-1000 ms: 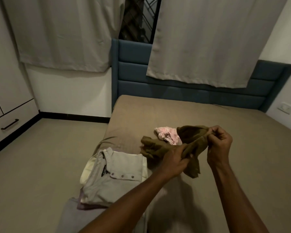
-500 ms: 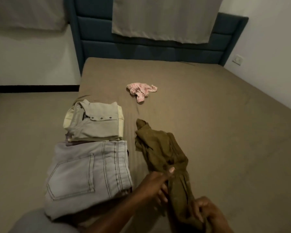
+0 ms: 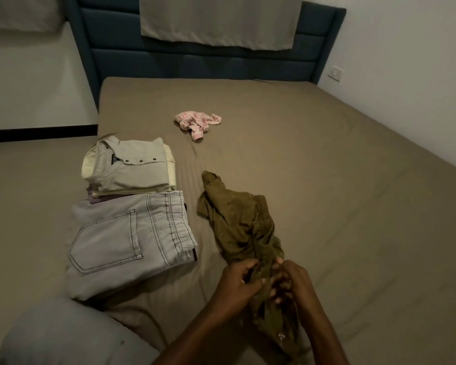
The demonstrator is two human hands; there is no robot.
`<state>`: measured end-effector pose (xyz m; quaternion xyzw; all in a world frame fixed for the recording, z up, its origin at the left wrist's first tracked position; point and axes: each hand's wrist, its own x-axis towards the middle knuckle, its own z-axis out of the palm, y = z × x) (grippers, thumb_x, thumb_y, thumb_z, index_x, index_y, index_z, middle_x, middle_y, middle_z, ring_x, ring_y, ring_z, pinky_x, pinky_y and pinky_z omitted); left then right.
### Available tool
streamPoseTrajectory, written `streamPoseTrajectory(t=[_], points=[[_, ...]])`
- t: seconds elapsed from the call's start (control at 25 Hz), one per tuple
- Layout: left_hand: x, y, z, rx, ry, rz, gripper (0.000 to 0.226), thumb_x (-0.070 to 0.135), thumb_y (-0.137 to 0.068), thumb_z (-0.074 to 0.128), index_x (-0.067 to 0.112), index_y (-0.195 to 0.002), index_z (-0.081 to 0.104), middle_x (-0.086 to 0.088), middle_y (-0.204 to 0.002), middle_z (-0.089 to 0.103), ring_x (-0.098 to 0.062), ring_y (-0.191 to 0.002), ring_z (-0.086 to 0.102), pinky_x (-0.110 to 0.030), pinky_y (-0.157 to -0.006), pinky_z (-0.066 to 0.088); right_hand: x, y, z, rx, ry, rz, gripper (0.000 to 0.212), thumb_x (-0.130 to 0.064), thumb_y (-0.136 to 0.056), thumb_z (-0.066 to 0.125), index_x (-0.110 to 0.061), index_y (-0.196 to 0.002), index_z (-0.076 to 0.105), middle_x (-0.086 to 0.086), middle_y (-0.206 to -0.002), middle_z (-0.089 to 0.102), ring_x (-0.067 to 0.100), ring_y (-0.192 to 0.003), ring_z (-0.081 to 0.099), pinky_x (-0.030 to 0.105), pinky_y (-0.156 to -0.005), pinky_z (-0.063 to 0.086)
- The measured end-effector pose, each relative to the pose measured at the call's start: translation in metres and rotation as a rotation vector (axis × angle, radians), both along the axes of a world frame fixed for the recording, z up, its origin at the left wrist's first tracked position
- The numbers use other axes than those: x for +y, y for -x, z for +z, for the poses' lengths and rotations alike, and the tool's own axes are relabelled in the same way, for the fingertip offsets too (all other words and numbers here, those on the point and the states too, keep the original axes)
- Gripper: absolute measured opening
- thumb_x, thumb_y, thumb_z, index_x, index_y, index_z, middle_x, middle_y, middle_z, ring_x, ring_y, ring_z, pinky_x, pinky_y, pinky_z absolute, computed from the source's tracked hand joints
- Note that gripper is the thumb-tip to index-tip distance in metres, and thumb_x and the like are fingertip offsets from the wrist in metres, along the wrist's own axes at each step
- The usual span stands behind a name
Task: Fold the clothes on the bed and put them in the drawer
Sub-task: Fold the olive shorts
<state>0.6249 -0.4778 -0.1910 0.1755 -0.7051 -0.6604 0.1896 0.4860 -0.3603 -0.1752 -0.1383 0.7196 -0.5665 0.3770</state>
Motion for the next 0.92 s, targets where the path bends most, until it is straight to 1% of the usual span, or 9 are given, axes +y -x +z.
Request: streamPoseTrajectory(t=[0.12, 0.24, 0.36, 0.44, 0.56, 0.6, 0.68, 0.8, 0.92], points=[[0.008, -0.018, 0.003, -0.024, 0.065, -0.172, 0.022, 0.016, -0.090, 0.075, 0.015, -0.112, 0.074, -0.003, -0.099, 0.076, -0.021, -0.091, 0.075, -0.032, -0.068, 0.058, -0.021, -0.014, 0.020, 0.279, -0.132, 0.049, 0.043, -0.054, -0.081, 0.080, -0.030, -0.114, 0.067, -0.009, -0.100, 0.075, 0.014, -0.086, 0.074, 0.039, -0.074, 0.063], [-0.011, -0.024, 0.010, -0.100, 0.165, -0.179, 0.013, 0.008, -0.084, 0.072, 0.010, -0.097, 0.074, -0.006, -0.086, 0.075, -0.014, -0.081, 0.074, -0.037, -0.068, 0.060, -0.032, -0.029, 0.029, 0.568, -0.208, 0.172, 0.037, -0.037, -0.079, 0.057, -0.041, -0.115, 0.062, -0.003, -0.111, 0.072, 0.016, -0.097, 0.070, 0.044, -0.089, 0.059], [-0.048, -0.020, 0.036, -0.115, 0.122, 0.207, 0.025, -0.003, -0.087, 0.062, 0.019, -0.086, 0.075, 0.001, -0.076, 0.075, -0.012, -0.072, 0.073, -0.028, -0.061, 0.054, -0.020, -0.044, 0.040, 0.820, -0.231, 0.422, 0.071, -0.014, -0.084, 0.051, -0.055, -0.142, 0.049, -0.018, -0.148, 0.051, 0.006, -0.134, 0.045, 0.033, -0.116, 0.040], [-0.075, -0.017, 0.054, -0.104, 0.157, 0.359, 0.014, 0.019, -0.090, 0.073, 0.026, -0.102, 0.070, 0.005, -0.089, 0.075, -0.015, -0.081, 0.073, -0.030, -0.065, 0.059, -0.006, -0.051, 0.046, 0.847, -0.336, 0.632, 0.078, -0.007, -0.086, 0.052, -0.062, -0.140, 0.048, -0.032, -0.140, 0.046, -0.003, -0.127, 0.042, 0.024, -0.111, 0.039], [-0.095, 0.003, 0.054, -0.476, 0.535, 0.135, 0.095, 0.064, -0.071, 0.080, 0.032, -0.149, 0.038, -0.002, -0.138, 0.058, -0.022, -0.115, 0.063, -0.046, -0.091, 0.058, 0.013, -0.060, 0.026, 0.825, -0.445, 0.887, 0.069, -0.017, -0.081, 0.055, -0.071, -0.124, 0.056, -0.030, -0.133, 0.059, 0.001, -0.120, 0.056, 0.025, -0.098, 0.050], [-0.096, 0.009, 0.049, -0.615, 0.670, 0.077, 0.103, 0.062, -0.070, 0.081, 0.029, -0.153, 0.029, -0.008, -0.141, 0.053, -0.028, -0.121, 0.059, -0.050, -0.094, 0.055, 0.018, -0.066, 0.017, 0.833, -0.455, 0.890, 0.060, -0.025, -0.077, 0.057, -0.071, -0.115, 0.059, -0.026, -0.125, 0.063, 0.004, -0.115, 0.060, 0.029, -0.093, 0.052], [-0.109, 0.016, 0.041, -0.728, 0.724, 0.098, 0.072, 0.042, -0.081, 0.077, 0.018, -0.140, 0.044, -0.011, -0.121, 0.061, -0.031, -0.108, 0.064, -0.045, -0.086, 0.057, 0.029, -0.078, 0.004, 0.854, -0.432, 0.741, 0.032, -0.047, -0.069, 0.065, -0.061, -0.098, 0.066, -0.020, -0.106, 0.065, 0.001, -0.101, 0.062, 0.029, -0.083, 0.053], [-0.146, 0.013, 0.047, -0.699, 0.375, 0.001, 0.031, 0.025, -0.089, 0.075, 0.011, -0.117, 0.069, -0.011, -0.102, 0.073, -0.025, -0.078, 0.072, -0.040, -0.068, 0.062, 0.040, -0.079, 0.000, 0.674, -0.227, 0.304, 0.035, -0.062, -0.062, 0.076, -0.034, -0.081, 0.072, -0.017, -0.087, 0.069, 0.000, -0.085, 0.065, 0.021, -0.072, 0.052], [-0.153, -0.003, 0.054, -0.532, 0.194, -0.073, 0.067, 0.044, -0.077, 0.087, 0.022, -0.133, 0.059, -0.004, -0.108, 0.073, -0.024, -0.079, 0.076, -0.043, -0.065, 0.064, 0.047, -0.062, 0.010, 0.485, -0.097, 0.106, 0.028, -0.056, -0.071, 0.076, -0.028, -0.077, 0.075, -0.003, -0.081, 0.074, 0.011, -0.079, 0.071, 0.037, -0.076, 0.058]])
